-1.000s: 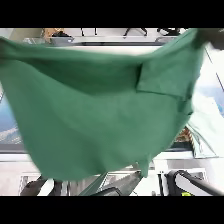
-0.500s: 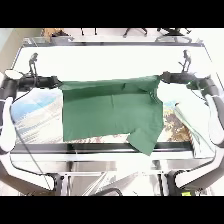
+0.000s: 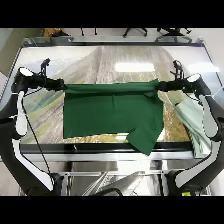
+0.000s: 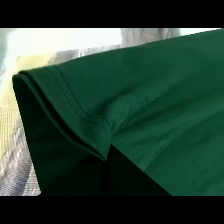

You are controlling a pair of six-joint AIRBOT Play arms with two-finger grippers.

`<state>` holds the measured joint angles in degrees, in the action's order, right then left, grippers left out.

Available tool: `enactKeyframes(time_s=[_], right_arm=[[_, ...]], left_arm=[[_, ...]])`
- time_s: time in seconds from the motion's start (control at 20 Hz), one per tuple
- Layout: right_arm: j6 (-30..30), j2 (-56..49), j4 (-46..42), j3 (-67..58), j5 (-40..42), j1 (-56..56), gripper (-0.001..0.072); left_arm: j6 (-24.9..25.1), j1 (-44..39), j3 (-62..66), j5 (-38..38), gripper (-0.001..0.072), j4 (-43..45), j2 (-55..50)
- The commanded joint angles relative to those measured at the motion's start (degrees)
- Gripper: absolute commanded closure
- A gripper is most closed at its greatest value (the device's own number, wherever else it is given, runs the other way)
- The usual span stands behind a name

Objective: Fold the shirts.

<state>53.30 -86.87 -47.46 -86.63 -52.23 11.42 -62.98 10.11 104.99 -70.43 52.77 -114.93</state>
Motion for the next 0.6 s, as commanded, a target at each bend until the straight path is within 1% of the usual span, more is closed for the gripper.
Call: enactKeyframes(time_s=[0.0,0.1,0.15,0.2,0.25,0.3,0.4,0.45,0.5,0.55], right_arm=[[0.68,-0.96,-2.43,1.84,-0.28,-0.11,0.0693],[0.68,-1.38,-1.33,1.84,-0.26,-0.17,0.0691],[0.68,-1.25,0.11,1.79,-0.28,-0.17,0.0673],[0.70,-0.61,1.46,1.66,-0.31,-0.07,0.0503],[0.70,0.50,1.57,1.42,-0.42,0.04,0.0363],[0.74,2.38,1.09,1.16,-0.98,0.24,0.0337],[2.97,7.43,0.42,1.18,-4.22,1.92,0.0337],[4.70,10.10,-0.15,1.27,-7.43,3.30,0.0337],[6.12,12.48,-0.15,1.81,-11.04,4.83,0.0338],[8.09,15.15,-0.35,3.54,-13.99,6.67,0.0343]], left_arm=[[-0.55,-1.20,0.68,-0.87,0.0693,1.68,-1.79],[-0.59,-1.42,0.70,-0.96,0.0691,1.53,-1.73],[-1.16,-1.38,0.74,-1.73,0.0687,1.64,-1.46],[-1.62,-1.22,0.74,-2.97,0.0400,1.77,-0.85],[-2.62,-0.70,0.74,-4.37,0.0061,1.77,0.00],[-5.60,0.11,0.74,-6.12,0.0053,1.79,1.16],[-9.20,2.62,0.66,-12.26,0.0063,1.79,3.39],[-10.51,4.11,0.26,-16.55,0.0154,1.77,4.28],[-11.17,5.40,-2.32,-20.13,0.0276,1.77,6.03],[-11.13,6.32,-6.75,-21.68,0.0298,1.86,8.37]])
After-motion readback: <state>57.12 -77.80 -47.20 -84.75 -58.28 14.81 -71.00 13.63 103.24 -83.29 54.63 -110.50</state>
